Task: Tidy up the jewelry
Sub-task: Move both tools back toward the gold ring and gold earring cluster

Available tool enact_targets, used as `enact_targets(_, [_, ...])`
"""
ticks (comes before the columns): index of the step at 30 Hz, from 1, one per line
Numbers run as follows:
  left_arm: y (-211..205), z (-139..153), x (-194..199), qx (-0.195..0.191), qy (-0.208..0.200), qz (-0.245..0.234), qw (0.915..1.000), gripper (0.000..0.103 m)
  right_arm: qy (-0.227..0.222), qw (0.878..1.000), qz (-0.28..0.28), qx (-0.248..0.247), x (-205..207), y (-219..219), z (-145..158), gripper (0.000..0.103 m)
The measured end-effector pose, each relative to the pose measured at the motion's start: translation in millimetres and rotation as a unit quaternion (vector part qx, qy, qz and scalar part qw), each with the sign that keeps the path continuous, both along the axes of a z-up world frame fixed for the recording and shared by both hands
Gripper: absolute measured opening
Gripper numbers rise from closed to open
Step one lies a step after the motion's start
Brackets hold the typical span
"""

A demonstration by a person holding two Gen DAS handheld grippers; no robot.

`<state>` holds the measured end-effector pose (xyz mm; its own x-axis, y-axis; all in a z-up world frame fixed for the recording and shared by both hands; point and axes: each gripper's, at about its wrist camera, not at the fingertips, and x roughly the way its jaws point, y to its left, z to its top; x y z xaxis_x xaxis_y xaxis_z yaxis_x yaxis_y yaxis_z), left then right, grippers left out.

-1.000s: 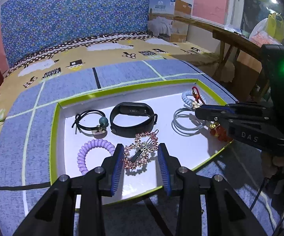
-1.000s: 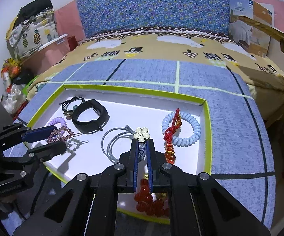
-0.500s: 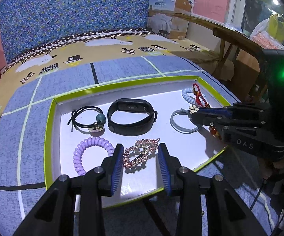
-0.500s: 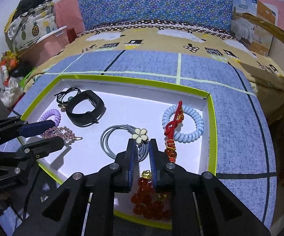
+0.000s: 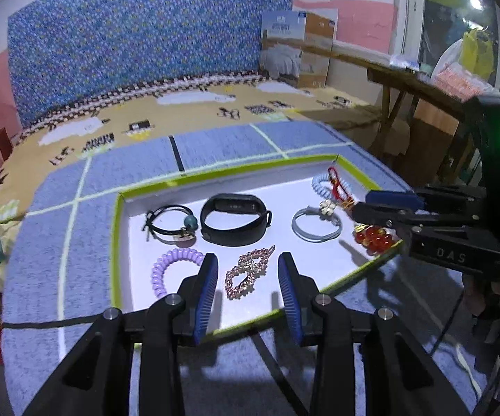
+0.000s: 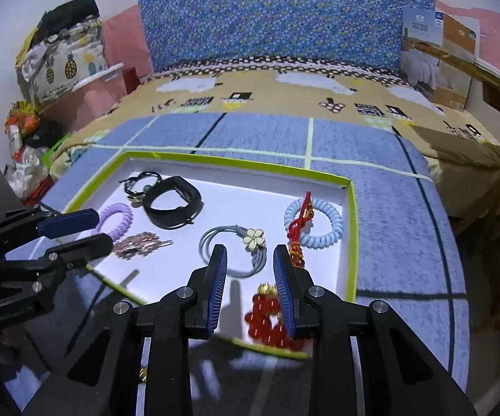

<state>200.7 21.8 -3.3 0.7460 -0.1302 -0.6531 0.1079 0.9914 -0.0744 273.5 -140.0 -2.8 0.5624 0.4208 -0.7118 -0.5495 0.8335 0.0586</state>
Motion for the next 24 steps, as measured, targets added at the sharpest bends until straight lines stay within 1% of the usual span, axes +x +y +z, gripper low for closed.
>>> enact_targets(5, [2.1,12.2,-28.6,0.002,-0.03,0.012,0.9995,0.037,-0.014,1.0,0.0,0.017,-30.3,-13.3,11.6,0.029])
enact_targets(9, [2.1,16.8,-49.4,0.002,-0.042,0.019,0.9989,0.037,-0.02,0.999,0.001,0.032,-54.3,-21.8,17.1,0.028])
enact_targets(13, [-0.8,20.4,-70.0,0.011,-0.055,0.023,0.9982,0.037,-0.024,0.999,0.002,0.045,-78.1,-30.9,20.5,0.028])
enact_targets(19, [-3.7,22.4,-95.7,0.008,-0.064,0.028,0.9975,0.037,-0.025,0.998,0.007,0.056,-107.8,-39.5,20.4,0.029])
enact_targets(24, [-3.9,21.2,-115.6,0.005,-0.065,0.034,0.9973,0.037,-0.027,0.998,0.015,0.054,-130.6,-45.4,17.6,0.028])
